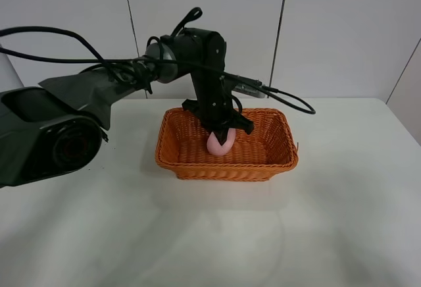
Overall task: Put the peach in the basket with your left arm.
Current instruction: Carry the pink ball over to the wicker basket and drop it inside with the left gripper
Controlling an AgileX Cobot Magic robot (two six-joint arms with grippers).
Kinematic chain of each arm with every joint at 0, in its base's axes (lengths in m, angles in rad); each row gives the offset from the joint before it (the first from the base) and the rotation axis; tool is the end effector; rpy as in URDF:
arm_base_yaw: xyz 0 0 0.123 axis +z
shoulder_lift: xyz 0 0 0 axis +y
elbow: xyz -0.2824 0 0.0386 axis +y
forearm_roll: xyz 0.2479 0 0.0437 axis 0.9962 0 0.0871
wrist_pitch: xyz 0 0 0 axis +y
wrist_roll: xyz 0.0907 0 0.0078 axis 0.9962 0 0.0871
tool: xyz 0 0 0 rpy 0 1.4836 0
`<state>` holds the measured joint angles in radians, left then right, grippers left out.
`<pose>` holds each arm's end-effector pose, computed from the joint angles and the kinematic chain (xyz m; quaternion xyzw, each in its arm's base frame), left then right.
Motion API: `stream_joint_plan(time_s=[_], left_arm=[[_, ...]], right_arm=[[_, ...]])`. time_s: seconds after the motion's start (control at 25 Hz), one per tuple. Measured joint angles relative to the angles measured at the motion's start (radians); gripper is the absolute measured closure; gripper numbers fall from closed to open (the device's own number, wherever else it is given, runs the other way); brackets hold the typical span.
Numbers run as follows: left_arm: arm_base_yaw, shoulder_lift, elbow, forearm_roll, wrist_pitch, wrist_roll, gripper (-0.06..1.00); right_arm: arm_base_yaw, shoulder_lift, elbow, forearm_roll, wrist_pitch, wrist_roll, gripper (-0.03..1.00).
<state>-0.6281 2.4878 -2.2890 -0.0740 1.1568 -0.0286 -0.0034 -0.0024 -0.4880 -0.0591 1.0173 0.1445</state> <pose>0.4222 -0.3142 0.1713 0.2825 0.9467 -0.0824 0.1310 -0.0022 -0.0046 0.2775 0.0627 0.8416 0.0083 0.5364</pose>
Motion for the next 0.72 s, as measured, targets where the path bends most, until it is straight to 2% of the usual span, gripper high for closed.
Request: stream_joint_plan(time_s=[0.12,0.2,0.28,0.4,0.44,0.52,0.72], left_arm=[[-0.005,0.028,-0.002,0.0,-0.016,-0.001,0.81],[-0.005,0.034,-0.003,0.001,-0.016,-0.001,0.73],[-0.005,0.034,-0.003,0.001,-0.016,-0.001,0.56],[-0.005,0.034,-0.006,0.001,-0.002,-0.002,0.22],[-0.005,0.034,-0.006,0.001,0.006,-0.002,0.17],[-0.005,0.033,-0.006,0.001,0.01,-0.002,0.1],[0.011,-0.002,-0.036,0.0,0.012,-0.002,0.07]], right_arm=[[0.0,0.0,0.0,0.0,0.0,0.0,0.27],[0.0,0.0,0.0,0.0,0.0,0.0,0.27],[0.0,0.0,0.0,0.0,0.0,0.0,0.27],[0.0,0.0,0.0,0.0,0.0,0.0,0.27],[0.0,0.0,0.0,0.0,0.0,0.0,0.27],[0.0,0.0,0.0,0.0,0.0,0.0,0.27],[0.0,0.0,0.0,0.0,0.0,0.0,0.27]])
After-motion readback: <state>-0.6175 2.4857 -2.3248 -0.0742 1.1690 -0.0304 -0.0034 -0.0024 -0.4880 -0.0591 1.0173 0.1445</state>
